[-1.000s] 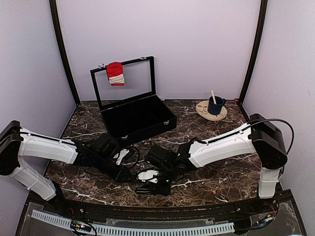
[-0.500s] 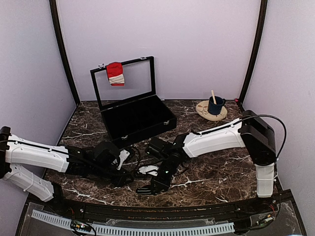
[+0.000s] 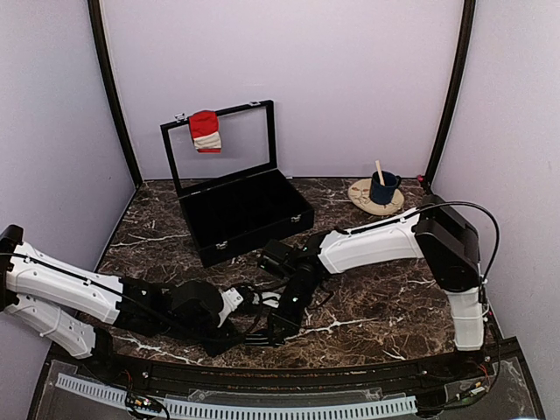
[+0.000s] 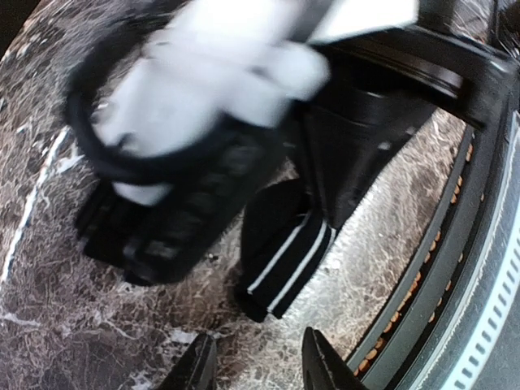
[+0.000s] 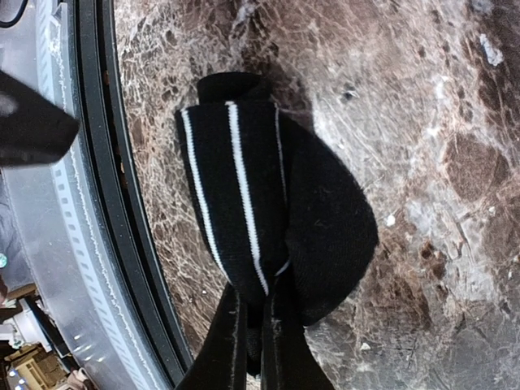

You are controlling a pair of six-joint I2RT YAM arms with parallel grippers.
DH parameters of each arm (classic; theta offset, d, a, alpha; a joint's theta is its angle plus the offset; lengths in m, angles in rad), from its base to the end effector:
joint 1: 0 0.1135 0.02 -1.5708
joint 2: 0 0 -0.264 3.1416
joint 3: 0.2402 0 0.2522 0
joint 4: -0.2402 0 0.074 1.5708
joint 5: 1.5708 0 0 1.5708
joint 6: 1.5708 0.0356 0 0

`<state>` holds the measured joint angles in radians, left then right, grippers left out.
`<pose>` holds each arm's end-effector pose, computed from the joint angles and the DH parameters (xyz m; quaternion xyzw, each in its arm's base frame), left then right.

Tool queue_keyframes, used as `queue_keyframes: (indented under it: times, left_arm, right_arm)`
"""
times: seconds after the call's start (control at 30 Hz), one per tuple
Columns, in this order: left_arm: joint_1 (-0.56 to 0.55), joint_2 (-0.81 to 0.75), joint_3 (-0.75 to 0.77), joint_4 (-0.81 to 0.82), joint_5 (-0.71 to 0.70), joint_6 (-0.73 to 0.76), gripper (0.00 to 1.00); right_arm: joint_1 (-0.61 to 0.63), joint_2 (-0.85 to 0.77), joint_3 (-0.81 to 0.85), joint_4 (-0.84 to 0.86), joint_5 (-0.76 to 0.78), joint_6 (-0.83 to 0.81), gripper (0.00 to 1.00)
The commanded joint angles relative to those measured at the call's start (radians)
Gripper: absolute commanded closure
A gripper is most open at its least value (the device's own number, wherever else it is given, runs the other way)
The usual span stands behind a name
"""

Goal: Roll the socks
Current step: Roll the sock at the corner of the board, then pick up the sock from the corner of the board.

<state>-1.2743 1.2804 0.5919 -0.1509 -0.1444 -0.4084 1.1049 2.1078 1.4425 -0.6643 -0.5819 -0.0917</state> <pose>0.0764 -0.2325 0.1758 0.3674 0.8563 -0.2210 0.2879 0.1665 0.3747 0.1356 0.5642 -0.7664 -0.3049 0.0374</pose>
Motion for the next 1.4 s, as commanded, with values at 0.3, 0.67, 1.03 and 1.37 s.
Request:
queue_keyframes:
  times: [0.3, 0.67, 1.03, 1.37]
  left_arm:
    - [-0.077, 0.130, 0.103, 0.012, -0.031, 0.238, 0.61]
    - [-0.079, 0.235, 0.173, 0.019, -0.030, 0.376, 0.61]
    - [-0.077, 0.296, 0.205, 0.013, -0.003, 0.444, 0.61]
    - [-0.078, 0.340, 0.214, 0.020, -0.020, 0.471, 0.61]
  right_arm:
    - [-0.020, 0.062, 0.028, -0.082, -0.033, 0.000, 1.00]
    - [-0.033, 0.070, 0.042, -0.111, -0.066, -0.017, 1.00]
    - [-0.043, 0.083, 0.058, -0.127, -0.098, -0.029, 1.00]
    - [-0.049, 0.095, 0.065, -0.141, -0.132, -0.040, 1.00]
